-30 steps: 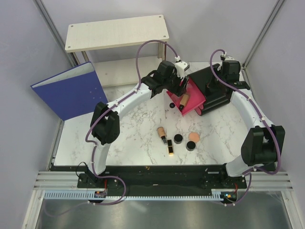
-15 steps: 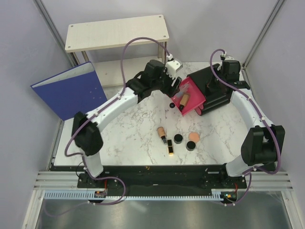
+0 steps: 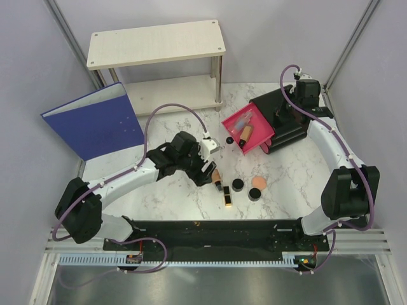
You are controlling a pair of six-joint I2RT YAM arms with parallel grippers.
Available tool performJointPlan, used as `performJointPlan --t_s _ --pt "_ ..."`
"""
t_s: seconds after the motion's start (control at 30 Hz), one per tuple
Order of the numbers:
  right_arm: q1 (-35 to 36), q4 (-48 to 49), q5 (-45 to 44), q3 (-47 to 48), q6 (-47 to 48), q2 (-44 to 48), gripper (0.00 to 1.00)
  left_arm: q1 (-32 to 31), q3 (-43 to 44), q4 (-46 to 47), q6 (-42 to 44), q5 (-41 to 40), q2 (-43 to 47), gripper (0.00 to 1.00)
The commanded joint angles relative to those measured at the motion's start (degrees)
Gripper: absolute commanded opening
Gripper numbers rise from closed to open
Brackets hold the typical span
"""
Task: Organize the makeup
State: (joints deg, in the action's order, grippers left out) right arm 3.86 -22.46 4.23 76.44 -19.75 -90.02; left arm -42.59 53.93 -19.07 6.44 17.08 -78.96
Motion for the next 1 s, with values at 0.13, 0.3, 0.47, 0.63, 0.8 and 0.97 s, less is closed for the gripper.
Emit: performJointPlan --t_s 0.13,0.3,0.47,0.63,0.8,0.97 --pt "-0.08 -17.45 -0.71 -5.25 -0.03 -5.34 0.00 -0.39 0.64 -2.47 -7.91 3.13 -2.68 0.84" --pt "0.01 -17.09 -0.63 -5.87 -0.47 -5.08 0.00 -0.39 4.42 -1.23 -15.74 1.03 -7.52 0.84" --pt "-0.08 -16.74 -0.54 -6.48 -0.55 -4.82 0.00 -0.39 6.36 -1.67 -23.21 -8.17 -11.91 0.85" --pt "0.01 -16.22 -0.27 -7.45 -0.55 -4.90 0.00 -0.39 6.01 -0.62 -31.45 -16.89 -12.36 0.87" --pt "0.01 -15.07 0.52 -8.50 -0.99 -4.90 0.00 -0.91 5.83 3.59 -36.58 -14.63 -14.64 0.94" --pt "0.01 -14.63 0.43 -8.94 -0.73 -4.99 0.00 -2.15 7.42 3.69 -40.00 -14.62 -17.36 0.96"
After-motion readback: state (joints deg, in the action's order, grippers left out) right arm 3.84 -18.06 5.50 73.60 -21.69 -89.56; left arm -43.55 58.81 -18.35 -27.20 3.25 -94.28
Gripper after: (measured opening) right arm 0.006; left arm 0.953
